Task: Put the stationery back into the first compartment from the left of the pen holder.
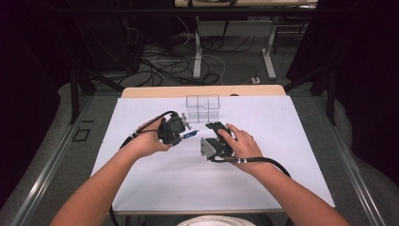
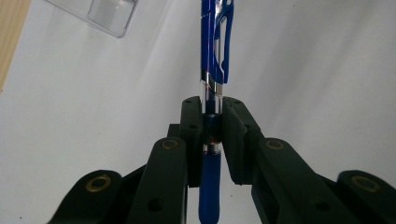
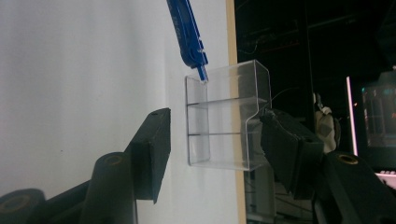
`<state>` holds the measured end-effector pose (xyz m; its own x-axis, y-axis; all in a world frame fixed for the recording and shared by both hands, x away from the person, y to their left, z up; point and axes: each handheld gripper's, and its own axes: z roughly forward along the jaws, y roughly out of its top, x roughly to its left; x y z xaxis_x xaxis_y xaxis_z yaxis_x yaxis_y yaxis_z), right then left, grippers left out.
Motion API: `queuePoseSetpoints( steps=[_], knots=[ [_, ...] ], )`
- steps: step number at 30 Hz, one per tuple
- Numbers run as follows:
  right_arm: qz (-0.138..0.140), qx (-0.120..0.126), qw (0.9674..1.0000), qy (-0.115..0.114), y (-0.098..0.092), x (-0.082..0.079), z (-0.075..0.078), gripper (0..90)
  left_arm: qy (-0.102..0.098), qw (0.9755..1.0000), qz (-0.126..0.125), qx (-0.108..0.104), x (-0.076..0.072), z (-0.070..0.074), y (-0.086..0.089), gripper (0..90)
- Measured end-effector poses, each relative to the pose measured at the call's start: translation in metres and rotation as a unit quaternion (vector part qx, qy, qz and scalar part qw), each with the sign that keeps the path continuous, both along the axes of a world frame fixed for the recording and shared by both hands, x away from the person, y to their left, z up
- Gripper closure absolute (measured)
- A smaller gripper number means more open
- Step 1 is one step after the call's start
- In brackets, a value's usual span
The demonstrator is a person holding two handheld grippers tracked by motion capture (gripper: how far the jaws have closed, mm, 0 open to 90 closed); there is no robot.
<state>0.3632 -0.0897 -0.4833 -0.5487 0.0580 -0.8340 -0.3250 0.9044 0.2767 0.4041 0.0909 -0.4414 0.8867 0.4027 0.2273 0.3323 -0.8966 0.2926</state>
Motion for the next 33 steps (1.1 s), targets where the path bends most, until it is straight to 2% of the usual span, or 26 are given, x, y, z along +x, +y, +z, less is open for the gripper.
queuePoseSetpoints(
  steps=[1,2,3,5,6,7,9,10,12,13,14,21,25,27,29,30,33],
  knots=[
    [-0.001,-0.010,0.9999,-0.006,0.002,-0.001,0.000,43.6,0.002,1.0000,0.000,0.000,0.000,0.000,0.000,79.3],
    [0.011,-0.015,0.9998,-0.012,0.003,0.000,-0.001,44.1,0.004,1.0000,-0.001,0.003,0.000,0.001,0.000,79.3],
    [0.006,-0.020,0.9997,-0.015,0.005,-0.002,-0.002,45.2,0.003,1.0000,0.000,-0.001,0.000,0.000,-0.001,79.3],
    [0.021,-0.026,0.9990,-0.028,0.008,-0.002,-0.002,47.2,0.005,1.0000,0.000,-0.002,0.001,0.000,-0.001,79.3],
    [0.015,-0.041,0.9988,-0.020,0.009,-0.003,-0.001,48.5,0.005,1.0000,0.000,-0.003,0.001,0.000,-0.001,79.4],
    [0.018,-0.046,0.9985,-0.024,0.010,-0.004,-0.001,49.3,0.006,1.0000,0.001,-0.002,0.001,0.000,-0.002,79.3],
    [0.033,-0.038,0.9982,-0.033,0.013,-0.003,-0.003,51.3,0.006,1.0000,-0.002,0.000,0.001,0.000,-0.002,79.3],
    [0.028,-0.053,0.9977,-0.032,0.014,-0.004,-0.002,52.4,0.007,1.0000,0.000,-0.003,0.001,-0.001,-0.003,79.3],
    [0.034,-0.054,0.9973,-0.036,0.015,-0.003,-0.002,53.1,0.008,1.0000,-0.001,-0.002,0.001,-0.001,-0.004,79.3],
    [0.042,-0.054,0.9966,-0.046,0.016,-0.003,-0.004,53.8,0.009,1.0000,-0.001,-0.003,0.001,-0.001,-0.004,79.4],
    [0.041,-0.062,0.9962,-0.046,0.017,-0.003,-0.003,54.3,0.010,0.9999,0.000,-0.004,0.001,-0.001,-0.004,79.3],
    [0.054,-0.061,0.9945,-0.067,0.019,-0.002,-0.007,55.7,0.013,0.9999,-0.001,-0.006,0.002,0.000,-0.007,79.3],
    [0.055,-0.072,0.9938,-0.065,0.019,-0.002,-0.007,56.4,0.017,0.9998,-0.001,-0.006,0.002,0.001,-0.009,79.3],
    [0.060,-0.066,0.9932,-0.075,0.019,-0.001,-0.008,56.9,0.016,0.9998,-0.002,-0.009,0.003,0.001,-0.010,79.4],
    [0.057,-0.073,0.9933,-0.070,0.019,-0.001,-0.008,57.2,0.018,0.9998,0.000,-0.011,0.003,0.001,-0.011,79.4],
    [0.061,-0.068,0.9927,-0.078,0.019,0.000,-0.009,57.4,0.016,0.9998,-0.002,-0.013,0.003,0.001,-0.012,79.4],
    [0.058,-0.087,0.9918,-0.073,0.019,0.000,-0.009,58.3,0.019,0.9998,-0.004,-0.011,0.003,0.001,-0.015,79.4]
  ],
)
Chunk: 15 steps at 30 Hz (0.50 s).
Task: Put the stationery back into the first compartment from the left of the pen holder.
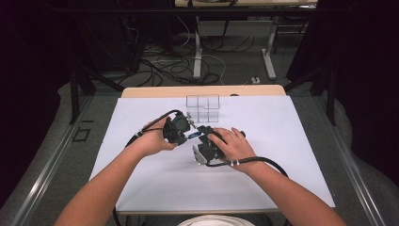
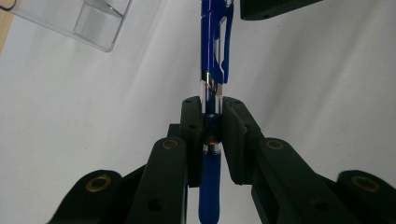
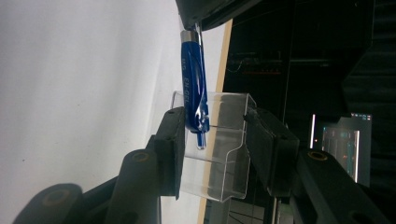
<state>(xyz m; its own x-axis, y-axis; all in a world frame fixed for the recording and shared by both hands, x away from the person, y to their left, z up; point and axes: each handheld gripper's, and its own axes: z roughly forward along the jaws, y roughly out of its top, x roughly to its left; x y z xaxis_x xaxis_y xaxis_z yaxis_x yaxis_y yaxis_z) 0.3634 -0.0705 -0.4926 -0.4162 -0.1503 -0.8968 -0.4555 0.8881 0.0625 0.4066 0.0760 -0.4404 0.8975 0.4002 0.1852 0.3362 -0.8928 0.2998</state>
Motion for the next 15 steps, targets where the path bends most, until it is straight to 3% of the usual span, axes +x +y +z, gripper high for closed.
queuePoseSetpoints(
  steps=[12,15],
  knots=[
    [0.012,-0.033,0.9994,-0.008,0.007,-0.003,-0.008,65.5,0.004,1.0000,-0.003,-0.006,-0.002,0.005,-0.005,79.4],
    [0.023,-0.047,0.9984,-0.020,0.012,-0.002,-0.009,67.6,0.005,1.0000,-0.005,-0.005,-0.003,0.006,-0.007,79.3]
  ],
)
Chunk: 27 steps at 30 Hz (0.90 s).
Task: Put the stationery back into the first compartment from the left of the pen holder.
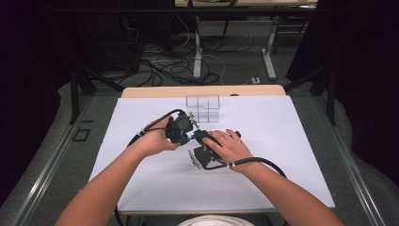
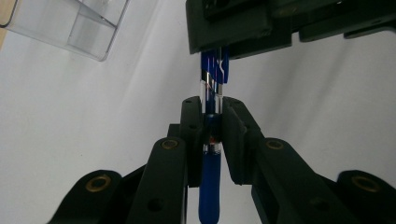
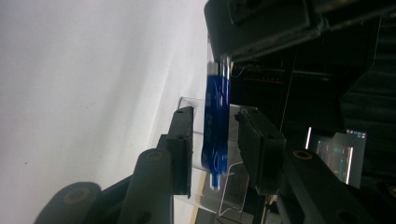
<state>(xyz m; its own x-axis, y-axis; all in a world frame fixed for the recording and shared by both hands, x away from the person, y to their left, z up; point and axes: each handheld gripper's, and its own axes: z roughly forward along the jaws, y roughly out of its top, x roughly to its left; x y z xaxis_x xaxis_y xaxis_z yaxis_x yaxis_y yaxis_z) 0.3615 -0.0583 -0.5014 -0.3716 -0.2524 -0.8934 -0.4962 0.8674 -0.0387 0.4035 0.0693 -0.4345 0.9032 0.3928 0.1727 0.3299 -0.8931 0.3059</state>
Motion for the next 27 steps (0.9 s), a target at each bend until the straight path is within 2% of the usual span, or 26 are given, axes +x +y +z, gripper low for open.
queuePoseSetpoints(
  steps=[8,9,11,20,21,23,27],
  knots=[
    [0.008,-0.015,0.9998,-0.007,0.007,0.002,-0.003,75.3,0.001,1.0000,-0.003,-0.001,-0.001,0.000,-0.005,79.3],
    [0.013,-0.024,0.9996,-0.010,0.008,0.003,-0.003,76.2,0.000,1.0000,-0.002,-0.002,-0.001,0.000,-0.005,79.3],
    [0.014,-0.028,0.9994,-0.015,0.009,0.003,-0.003,77.3,0.001,1.0000,0.000,-0.002,0.000,0.000,-0.004,79.3],
    [0.008,-0.022,0.9995,-0.021,0.012,0.002,-0.003,79.0,0.001,0.9999,0.009,-0.012,0.000,-0.002,0.003,78.5],
    [0.015,-0.024,0.9994,-0.019,0.014,0.003,-0.003,79.1,0.000,0.9998,0.011,-0.016,0.000,-0.002,0.004,74.3],
    [0.016,-0.025,0.9994,-0.016,0.015,0.004,-0.003,79.1,0.002,0.9997,0.015,-0.020,0.001,-0.002,0.007,72.7],
    [0.005,-0.022,0.9997,-0.005,0.015,0.008,-0.005,79.1,0.003,0.9990,0.027,-0.036,0.001,-0.002,0.016,65.6]
  ],
)
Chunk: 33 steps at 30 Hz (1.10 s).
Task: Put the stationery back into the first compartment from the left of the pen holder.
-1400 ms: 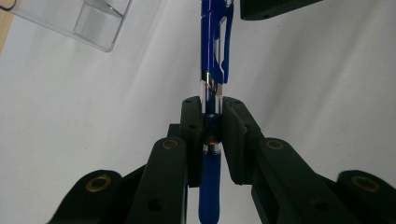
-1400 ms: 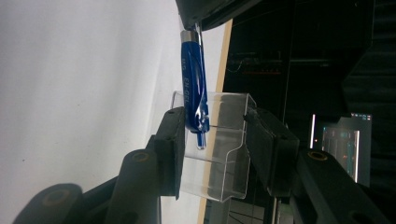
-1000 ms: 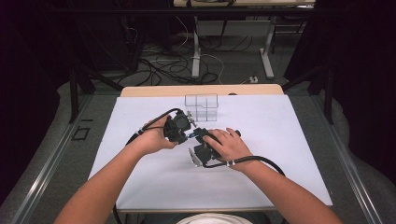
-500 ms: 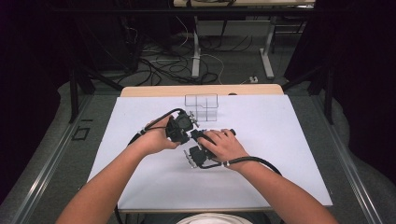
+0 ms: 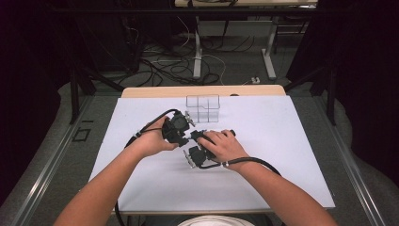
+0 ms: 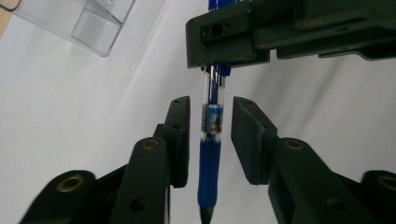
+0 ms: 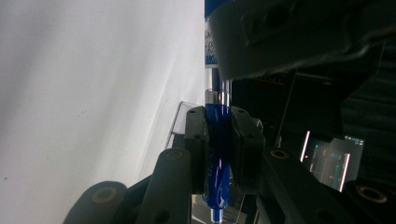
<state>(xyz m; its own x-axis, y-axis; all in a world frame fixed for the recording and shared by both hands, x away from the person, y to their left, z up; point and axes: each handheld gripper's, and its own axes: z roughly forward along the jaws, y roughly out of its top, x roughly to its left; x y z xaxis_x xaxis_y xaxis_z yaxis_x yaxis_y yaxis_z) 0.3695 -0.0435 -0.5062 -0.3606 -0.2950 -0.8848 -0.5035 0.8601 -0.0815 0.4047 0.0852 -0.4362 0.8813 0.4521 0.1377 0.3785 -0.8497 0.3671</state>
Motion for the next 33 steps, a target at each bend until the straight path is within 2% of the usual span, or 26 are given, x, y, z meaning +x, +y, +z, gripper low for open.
queuePoseSetpoints(
  steps=[1,5,10,11,13,14,16,17,18,19,20,21,22,25,27,29,30,32,33],
  knots=[
    [-0.012,0.006,0.9999,0.008,-0.001,0.002,-0.001,79.1,-0.003,1.0000,0.000,-0.001,0.000,0.000,0.003,62.5],
    [-0.016,0.005,0.9998,0.011,-0.003,0.006,0.000,79.2,-0.020,0.9997,0.007,-0.010,-0.004,0.000,0.014,58.6],
    [-0.030,0.023,0.9989,0.027,-0.004,0.013,0.002,79.2,-0.036,0.9988,0.022,-0.024,-0.010,-0.002,0.028,52.8],
    [-0.047,0.029,0.9977,0.039,-0.005,0.013,0.002,79.2,-0.037,0.9986,0.026,-0.027,-0.011,-0.003,0.030,50.6],
    [-0.051,0.035,0.9968,0.050,-0.005,0.016,0.003,79.2,-0.042,0.9980,0.031,-0.034,-0.012,-0.004,0.036,47.0],
    [-0.046,0.046,0.9963,0.056,-0.005,0.019,0.004,79.2,-0.044,0.9977,0.035,-0.038,-0.013,-0.005,0.038,45.0],
    [-0.046,0.045,0.9960,0.062,-0.005,0.024,0.006,79.2,-0.051,0.9968,0.048,-0.039,-0.015,-0.006,0.043,42.4],
    [-0.056,0.056,0.9945,0.069,-0.005,0.025,0.007,79.2,-0.055,0.9963,0.053,-0.039,-0.015,-0.007,0.046,41.6],
    [-0.066,0.057,0.9929,0.081,-0.005,0.026,0.009,79.1,-0.057,0.9959,0.057,-0.041,-0.015,-0.007,0.049,40.5],
    [-0.073,0.065,0.9908,0.093,-0.005,0.028,0.010,79.2,-0.062,0.9948,0.063,-0.050,-0.015,-0.009,0.052,39.5],
    [-0.061,0.074,0.9917,0.085,-0.004,0.032,0.011,79.2,-0.067,0.9940,0.068,-0.054,-0.015,-0.009,0.055,38.6],
    [-0.074,0.090,0.9884,0.097,-0.005,0.033,0.011,79.2,-0.069,0.9930,0.076,-0.060,-0.014,-0.008,0.058,38.2],
    [-0.073,0.101,0.9868,0.103,-0.005,0.035,0.011,79.2,-0.072,0.9911,0.087,-0.070,-0.015,-0.009,0.061,37.9],
    [-0.081,0.113,0.9830,0.121,-0.004,0.040,0.014,79.2,-0.068,0.9885,0.108,-0.081,-0.014,-0.009,0.071,36.8],
    [-0.089,0.119,0.9805,0.129,-0.003,0.042,0.016,79.2,-0.067,0.9848,0.127,-0.098,-0.014,-0.010,0.077,35.9],
    [-0.099,0.133,0.9757,0.143,-0.003,0.044,0.017,79.1,-0.068,0.9791,0.152,-0.117,-0.015,-0.012,0.082,33.6],
    [-0.102,0.140,0.9738,0.148,-0.003,0.046,0.017,79.2,-0.067,0.9777,0.157,-0.122,-0.015,-0.011,0.085,32.7],
    [-0.109,0.146,0.9704,0.159,-0.004,0.050,0.020,79.2,-0.067,0.9706,0.177,-0.149,-0.016,-0.013,0.090,31.2],
    [-0.114,0.151,0.9677,0.167,-0.005,0.052,0.021,79.2,-0.063,0.9691,0.181,-0.155,-0.016,-0.014,0.093,30.5]
  ],
)
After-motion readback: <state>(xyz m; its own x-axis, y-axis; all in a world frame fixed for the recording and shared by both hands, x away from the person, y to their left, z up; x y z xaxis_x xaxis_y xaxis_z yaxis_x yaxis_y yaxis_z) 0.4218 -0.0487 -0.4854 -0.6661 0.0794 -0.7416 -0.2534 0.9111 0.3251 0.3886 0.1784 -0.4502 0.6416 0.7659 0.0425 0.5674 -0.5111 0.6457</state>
